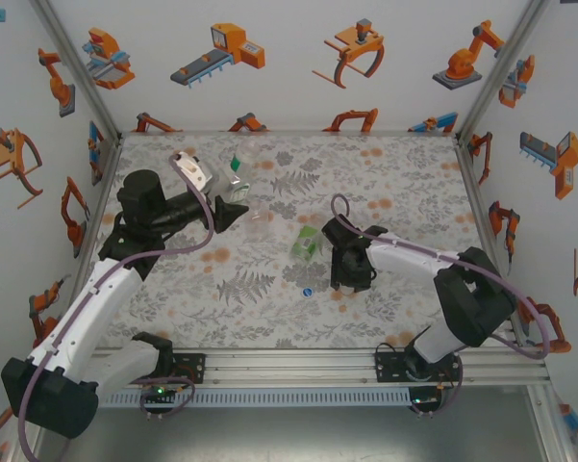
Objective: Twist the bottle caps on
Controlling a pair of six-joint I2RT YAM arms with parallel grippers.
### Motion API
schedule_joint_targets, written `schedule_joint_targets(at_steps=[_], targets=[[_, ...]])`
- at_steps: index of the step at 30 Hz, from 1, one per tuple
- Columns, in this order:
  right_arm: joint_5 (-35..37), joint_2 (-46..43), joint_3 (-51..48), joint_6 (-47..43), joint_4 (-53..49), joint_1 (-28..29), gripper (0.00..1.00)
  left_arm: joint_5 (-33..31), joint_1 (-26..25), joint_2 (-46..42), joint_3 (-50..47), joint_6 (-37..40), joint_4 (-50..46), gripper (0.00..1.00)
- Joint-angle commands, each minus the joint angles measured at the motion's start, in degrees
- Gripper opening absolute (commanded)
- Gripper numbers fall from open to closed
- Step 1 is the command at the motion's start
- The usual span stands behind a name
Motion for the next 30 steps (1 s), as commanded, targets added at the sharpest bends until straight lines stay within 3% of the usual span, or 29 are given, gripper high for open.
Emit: schedule_joint_targets(at_steps=[1, 30], targets=[[1.11, 0.91, 1.27, -0.77, 0.33, -0.22, 0.49, 1.51, -0.39, 0.12, 1.46, 1.33, -0.55, 0.04], [1.15, 2.33, -0.41, -0.53, 2.60, -0.31, 0.46, 1.46, -0.48, 0.24, 1.78, 1.53, -1.02, 0.05]])
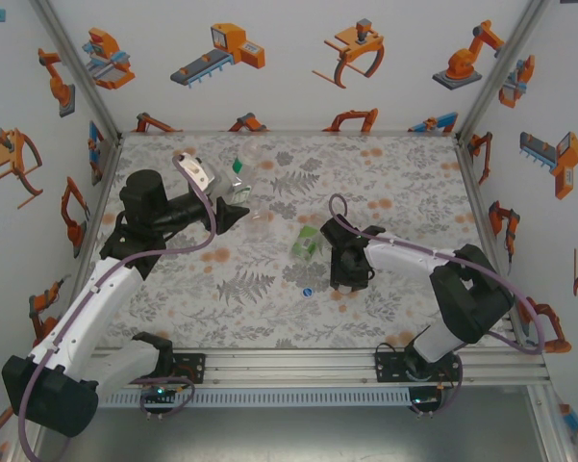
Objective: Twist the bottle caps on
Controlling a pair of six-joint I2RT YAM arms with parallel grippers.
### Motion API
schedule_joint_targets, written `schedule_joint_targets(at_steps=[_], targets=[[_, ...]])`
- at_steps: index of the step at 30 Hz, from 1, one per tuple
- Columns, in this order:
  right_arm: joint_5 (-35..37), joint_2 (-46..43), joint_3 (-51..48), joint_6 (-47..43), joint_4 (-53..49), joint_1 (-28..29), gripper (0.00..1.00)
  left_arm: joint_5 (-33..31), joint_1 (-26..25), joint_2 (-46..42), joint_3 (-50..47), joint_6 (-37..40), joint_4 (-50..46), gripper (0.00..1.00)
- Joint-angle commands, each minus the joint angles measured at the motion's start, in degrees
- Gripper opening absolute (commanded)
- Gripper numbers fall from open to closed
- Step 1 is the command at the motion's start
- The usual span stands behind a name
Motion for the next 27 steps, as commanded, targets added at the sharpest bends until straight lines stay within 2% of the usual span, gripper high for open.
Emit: schedule_joint_targets(at_steps=[1, 27], targets=[[1.22, 1.08, -0.45, -0.18, 0.96, -0.29, 0.46, 1.48, -0.22, -0.16, 1.78, 0.68, 0.12, 0.05], [1.19, 0.86, 0.10, -0.25, 0.96, -0.31, 0.48, 1.48, -0.48, -0.16, 1.78, 0.75, 0.06, 0.05]])
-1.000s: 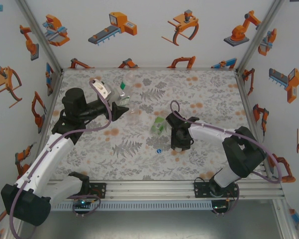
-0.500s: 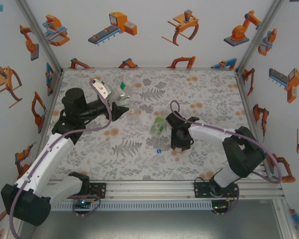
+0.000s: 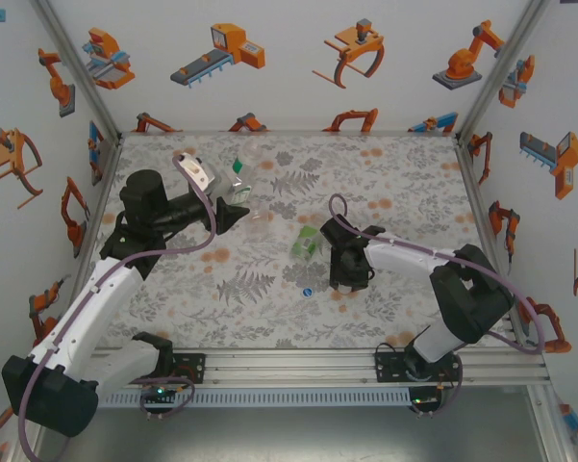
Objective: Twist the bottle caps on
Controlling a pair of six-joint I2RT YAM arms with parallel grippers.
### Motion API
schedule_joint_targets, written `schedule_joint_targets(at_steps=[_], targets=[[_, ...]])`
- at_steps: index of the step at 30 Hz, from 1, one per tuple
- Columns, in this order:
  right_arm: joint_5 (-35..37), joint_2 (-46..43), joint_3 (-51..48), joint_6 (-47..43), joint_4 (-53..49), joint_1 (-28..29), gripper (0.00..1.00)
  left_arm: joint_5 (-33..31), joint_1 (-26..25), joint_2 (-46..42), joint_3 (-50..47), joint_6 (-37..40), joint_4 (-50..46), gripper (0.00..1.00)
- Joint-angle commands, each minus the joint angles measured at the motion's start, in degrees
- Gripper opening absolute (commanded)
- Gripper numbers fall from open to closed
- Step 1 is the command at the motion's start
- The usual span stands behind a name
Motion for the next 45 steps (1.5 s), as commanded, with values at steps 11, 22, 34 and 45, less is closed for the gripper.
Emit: schedule_joint_targets(at_steps=[11, 22, 34, 45], targets=[[1.25, 0.82, 0.25, -0.51, 0.96, -0.33, 0.41, 1.48, -0.61, -0.12, 1.76, 0.85, -0.01, 0.05], [1.81, -2.68, 0.45, -1.94, 0.44, -0.32, 0.34, 1.51, -1.59, 0.95, 2.86, 3.62, -3.06, 0.06], [-0.40, -17.38, 4.79, -14.64, 1.11, -0.31, 0.28, 0.11, -5.71, 3.49, 5.57, 12.40, -12.83, 0.05], [-11.97, -32.29, 7.17, -35.11, 6.15, -0.33, 0.23, 7.33, -7.63, 4.49, 6.23, 15.61, -15.23, 0.05]])
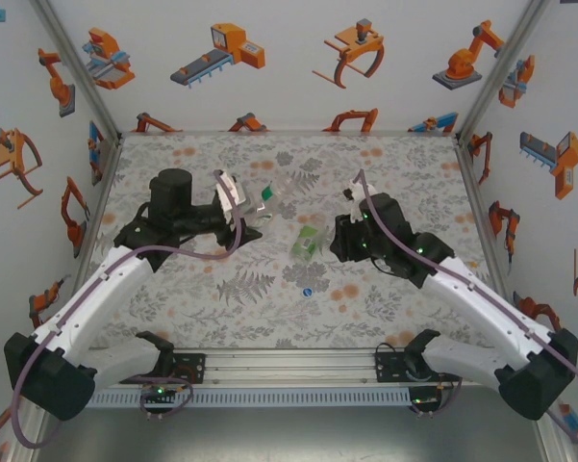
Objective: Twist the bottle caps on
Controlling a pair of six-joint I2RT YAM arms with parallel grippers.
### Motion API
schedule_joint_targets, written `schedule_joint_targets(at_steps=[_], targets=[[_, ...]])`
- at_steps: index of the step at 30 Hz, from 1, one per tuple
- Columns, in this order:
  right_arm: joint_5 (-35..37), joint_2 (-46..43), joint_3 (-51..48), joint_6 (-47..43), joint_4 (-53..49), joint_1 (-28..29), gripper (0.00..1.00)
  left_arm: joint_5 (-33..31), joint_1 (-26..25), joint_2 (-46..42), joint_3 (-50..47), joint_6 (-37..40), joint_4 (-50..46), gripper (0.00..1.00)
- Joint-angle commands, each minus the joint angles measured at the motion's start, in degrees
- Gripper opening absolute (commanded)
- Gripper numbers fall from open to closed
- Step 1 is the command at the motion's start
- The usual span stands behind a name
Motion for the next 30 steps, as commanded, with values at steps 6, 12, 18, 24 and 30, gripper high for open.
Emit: schedule_joint_targets(at_steps=[6, 12, 18, 24, 30], targets=[[-19.11, -7.24, 1.88, -17.74, 6.76, -0.16, 0.19, 5.31, -2.04, -1.06, 0.47, 5.10, -0.59, 0.04], [-28.31, -10.90, 3.64, -23.50, 9.73, -0.07, 0.19, 4.15, -5.22, -1.69, -0.02, 12.43, -4.87, 0.04], [-29.86, -13.28, 4.07, -30.63, 12.55, -0.07, 0.18, -0.04, -6.93, -1.11, 1.73, 15.89, -9.82, 0.00], [-37.33, -10.59, 7.07, -35.05, 14.64, -0.07, 0.18, -5.64, -8.92, -0.16, 2.57, 18.85, -13.61, 0.00], [-41.37, -9.97, 8.39, -39.65, 15.33, 0.11, 0.17, -6.83, -9.72, 0.06, 2.78, 19.76, -14.50, 0.00]])
